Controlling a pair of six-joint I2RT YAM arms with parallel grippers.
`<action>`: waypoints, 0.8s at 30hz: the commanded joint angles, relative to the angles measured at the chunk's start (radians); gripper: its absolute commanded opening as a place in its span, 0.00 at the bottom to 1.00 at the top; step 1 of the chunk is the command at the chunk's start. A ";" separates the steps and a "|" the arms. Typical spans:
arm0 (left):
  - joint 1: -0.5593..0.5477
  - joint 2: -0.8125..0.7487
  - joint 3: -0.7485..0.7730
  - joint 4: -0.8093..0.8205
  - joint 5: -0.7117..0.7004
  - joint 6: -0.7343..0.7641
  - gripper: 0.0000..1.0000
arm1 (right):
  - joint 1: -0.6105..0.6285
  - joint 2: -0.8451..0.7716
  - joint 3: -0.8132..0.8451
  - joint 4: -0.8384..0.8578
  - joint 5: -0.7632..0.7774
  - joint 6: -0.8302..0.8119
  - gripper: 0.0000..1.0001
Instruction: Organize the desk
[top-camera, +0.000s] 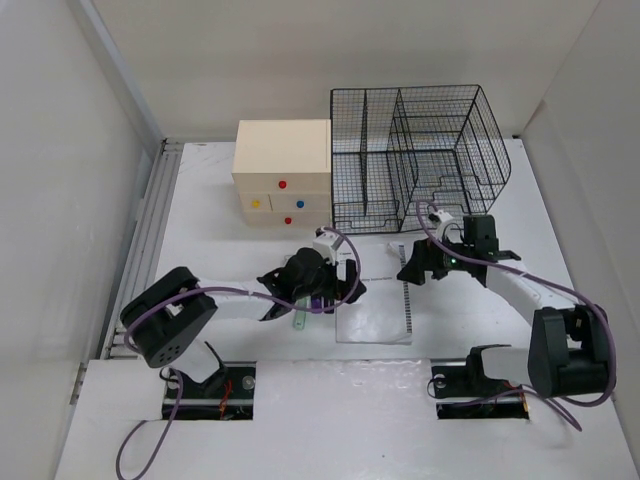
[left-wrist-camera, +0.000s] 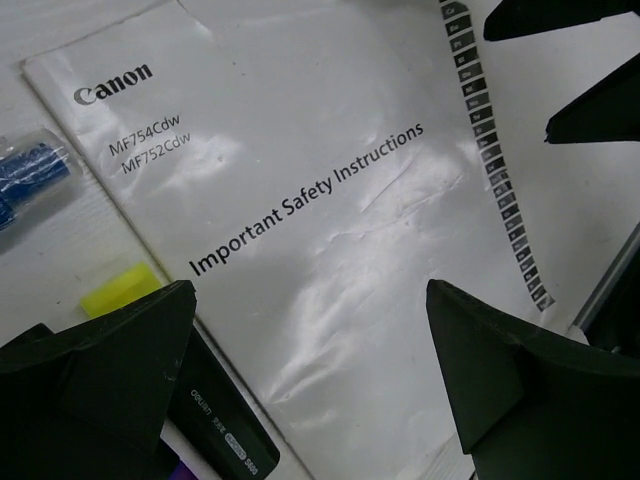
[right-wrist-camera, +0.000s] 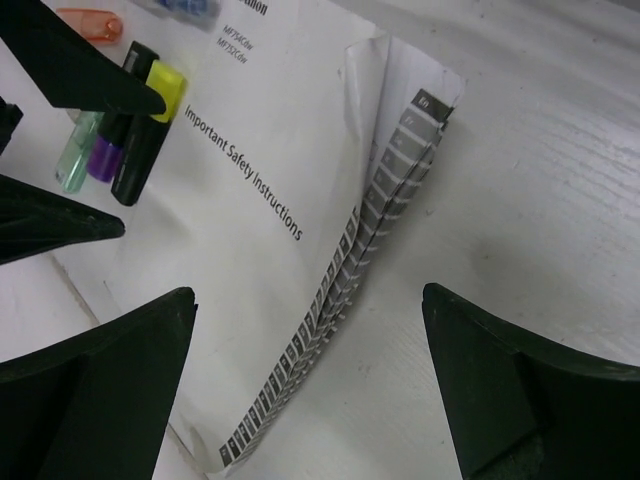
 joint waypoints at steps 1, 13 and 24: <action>-0.010 0.033 0.044 0.061 -0.032 0.012 1.00 | 0.002 0.027 0.006 0.107 0.021 0.035 1.00; -0.019 0.127 0.082 0.072 -0.072 0.030 1.00 | 0.047 0.256 0.042 0.137 0.040 0.099 1.00; -0.019 0.158 0.093 -0.005 -0.135 0.019 0.93 | 0.078 0.305 0.042 0.155 0.020 0.119 0.85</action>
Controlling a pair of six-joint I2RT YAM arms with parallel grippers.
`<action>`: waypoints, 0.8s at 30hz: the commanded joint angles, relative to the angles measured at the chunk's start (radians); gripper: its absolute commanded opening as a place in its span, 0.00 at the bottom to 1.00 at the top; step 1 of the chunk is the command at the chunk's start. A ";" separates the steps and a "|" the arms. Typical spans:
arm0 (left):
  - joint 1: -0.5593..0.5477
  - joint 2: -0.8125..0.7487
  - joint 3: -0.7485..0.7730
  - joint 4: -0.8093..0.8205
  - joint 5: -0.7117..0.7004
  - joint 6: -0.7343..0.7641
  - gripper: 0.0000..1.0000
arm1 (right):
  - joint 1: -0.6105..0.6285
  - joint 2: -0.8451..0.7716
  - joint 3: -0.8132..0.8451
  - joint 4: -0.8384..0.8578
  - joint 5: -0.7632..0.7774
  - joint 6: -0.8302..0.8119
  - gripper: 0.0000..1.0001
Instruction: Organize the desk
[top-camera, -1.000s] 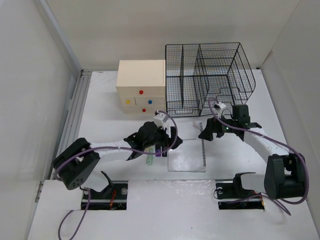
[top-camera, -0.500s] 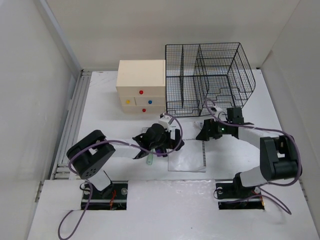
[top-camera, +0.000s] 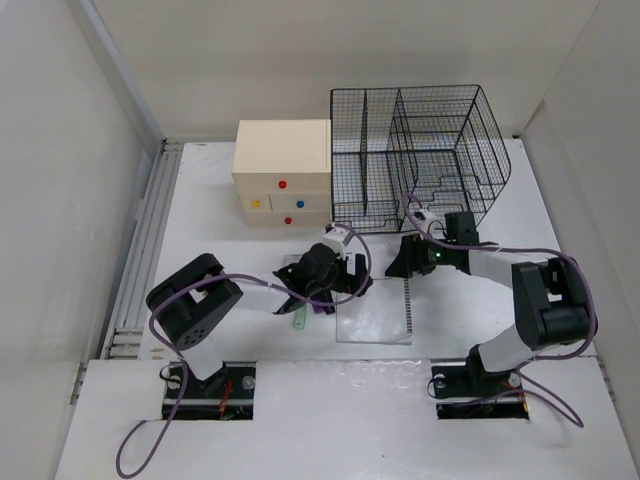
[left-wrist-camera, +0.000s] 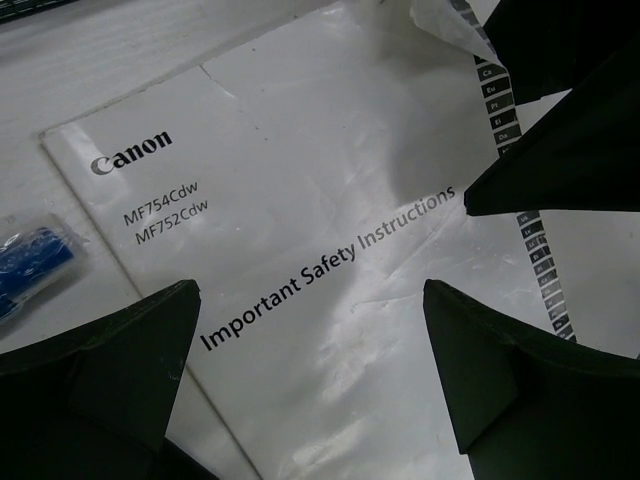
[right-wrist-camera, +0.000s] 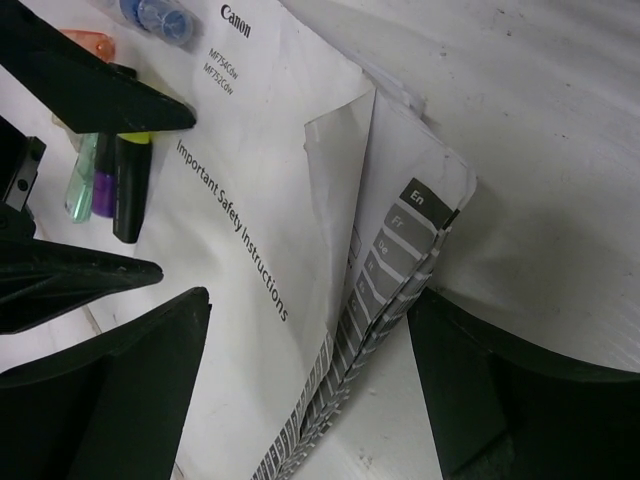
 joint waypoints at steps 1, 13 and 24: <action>-0.005 -0.049 -0.003 -0.101 -0.100 -0.003 0.94 | 0.015 0.019 -0.004 -0.032 0.046 0.010 0.85; -0.016 -0.011 0.011 -0.185 -0.141 -0.004 0.85 | 0.015 -0.001 -0.004 -0.032 0.080 0.019 0.83; -0.067 0.110 0.076 -0.136 0.000 -0.003 0.54 | 0.015 0.031 0.005 -0.032 -0.006 0.019 0.43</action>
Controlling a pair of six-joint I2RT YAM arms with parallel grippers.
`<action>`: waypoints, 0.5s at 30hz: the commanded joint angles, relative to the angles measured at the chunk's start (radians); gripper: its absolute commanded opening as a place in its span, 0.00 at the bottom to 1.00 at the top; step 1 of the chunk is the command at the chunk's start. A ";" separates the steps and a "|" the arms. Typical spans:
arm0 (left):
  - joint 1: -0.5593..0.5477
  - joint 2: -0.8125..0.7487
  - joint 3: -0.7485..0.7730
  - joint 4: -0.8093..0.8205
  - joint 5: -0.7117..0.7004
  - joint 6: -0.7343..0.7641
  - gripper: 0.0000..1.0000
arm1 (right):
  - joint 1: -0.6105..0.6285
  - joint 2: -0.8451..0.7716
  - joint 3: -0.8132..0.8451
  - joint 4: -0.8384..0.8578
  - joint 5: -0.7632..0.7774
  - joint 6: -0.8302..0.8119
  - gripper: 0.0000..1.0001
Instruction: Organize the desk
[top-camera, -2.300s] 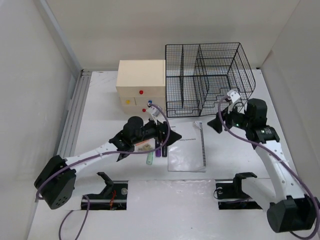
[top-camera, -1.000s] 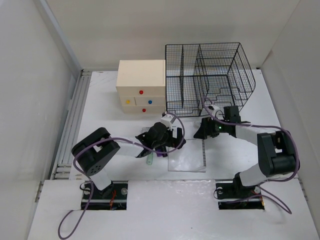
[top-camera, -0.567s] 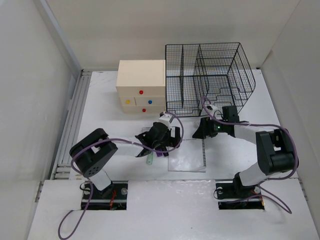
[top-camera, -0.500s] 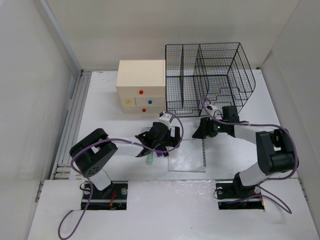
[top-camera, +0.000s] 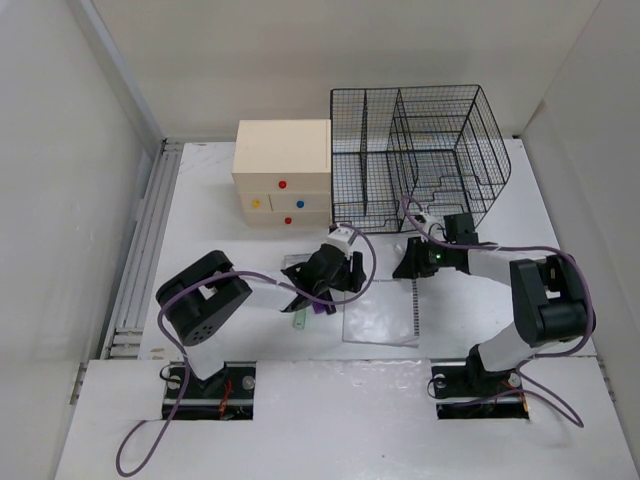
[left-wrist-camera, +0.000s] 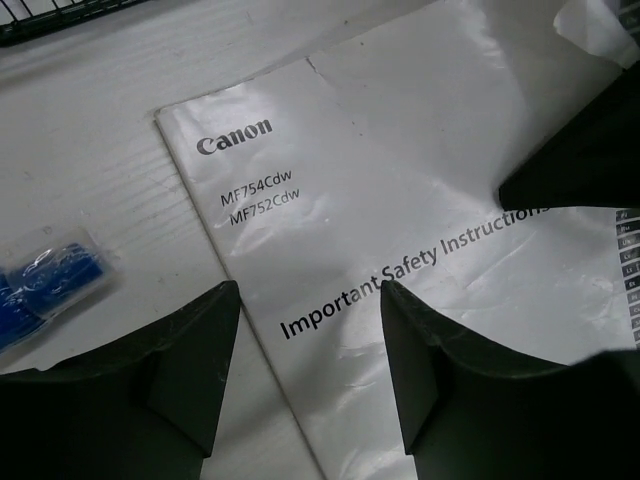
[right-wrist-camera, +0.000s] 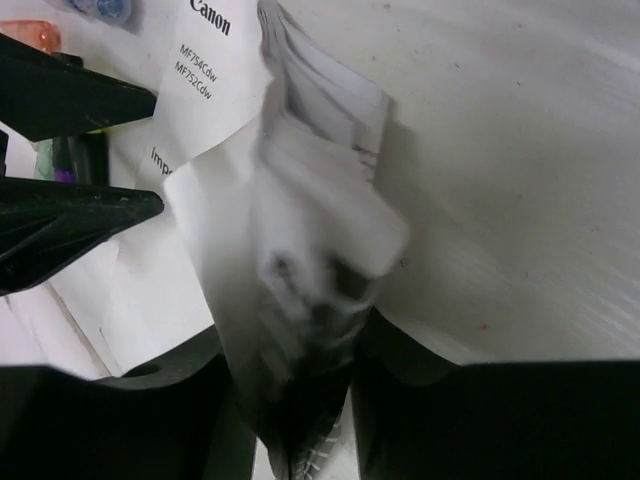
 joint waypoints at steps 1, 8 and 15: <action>-0.042 0.058 0.021 -0.069 0.140 -0.007 0.54 | 0.015 0.012 0.005 -0.008 -0.061 -0.003 0.37; -0.042 0.037 0.031 -0.069 0.119 -0.007 0.63 | 0.015 -0.083 0.014 -0.008 -0.092 -0.022 0.00; -0.042 -0.151 -0.002 -0.111 0.119 -0.007 1.00 | 0.015 -0.294 0.128 -0.135 -0.066 -0.161 0.00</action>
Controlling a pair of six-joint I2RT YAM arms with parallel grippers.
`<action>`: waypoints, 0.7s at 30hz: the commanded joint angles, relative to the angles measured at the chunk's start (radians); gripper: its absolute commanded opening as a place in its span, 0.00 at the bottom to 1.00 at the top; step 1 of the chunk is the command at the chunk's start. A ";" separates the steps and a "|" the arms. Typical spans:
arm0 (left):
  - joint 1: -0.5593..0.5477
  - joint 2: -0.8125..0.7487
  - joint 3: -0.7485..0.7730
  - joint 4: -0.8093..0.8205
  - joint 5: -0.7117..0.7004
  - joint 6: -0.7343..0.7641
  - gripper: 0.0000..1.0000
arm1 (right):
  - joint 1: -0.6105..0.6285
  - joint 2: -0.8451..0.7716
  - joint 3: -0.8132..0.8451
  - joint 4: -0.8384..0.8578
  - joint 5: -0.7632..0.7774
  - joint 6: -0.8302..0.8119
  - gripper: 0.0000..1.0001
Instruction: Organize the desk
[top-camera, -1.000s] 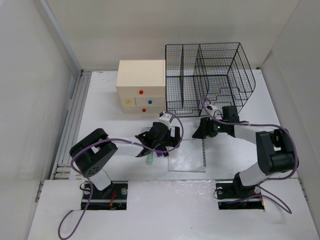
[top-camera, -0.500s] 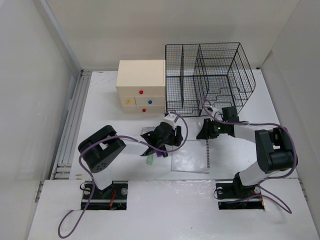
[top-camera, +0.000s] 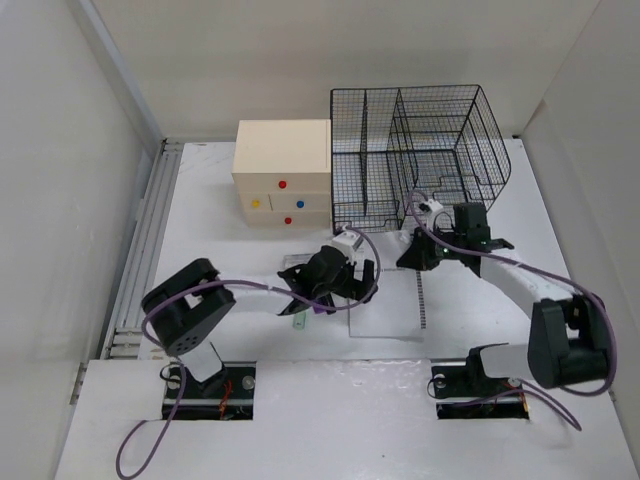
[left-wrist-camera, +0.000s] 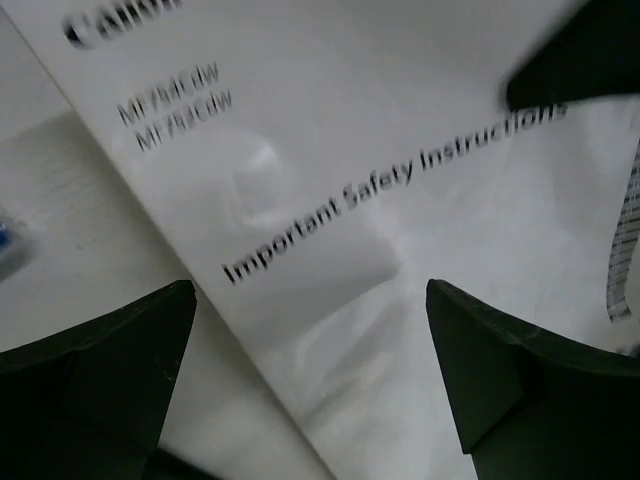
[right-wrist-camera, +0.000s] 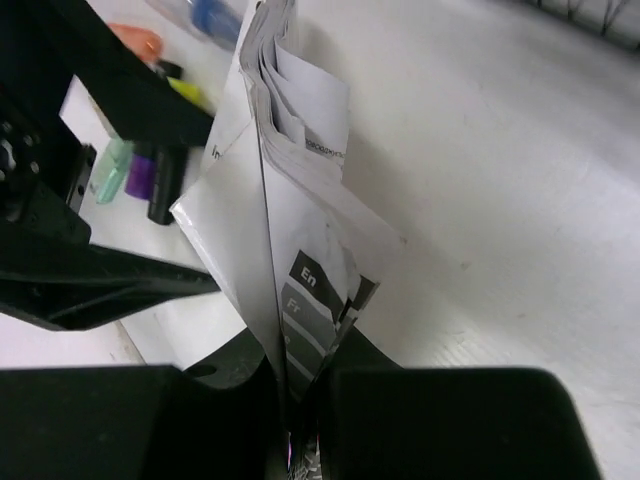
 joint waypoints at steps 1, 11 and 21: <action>-0.013 -0.171 -0.015 -0.072 0.051 -0.012 1.00 | 0.011 -0.127 0.124 -0.050 -0.007 -0.122 0.00; -0.013 -0.637 0.096 -0.349 0.021 0.020 1.00 | 0.069 -0.317 0.375 -0.253 0.115 -0.268 0.00; -0.022 -0.851 0.168 -0.563 -0.034 0.038 1.00 | 0.109 -0.234 0.714 -0.231 0.211 -0.207 0.00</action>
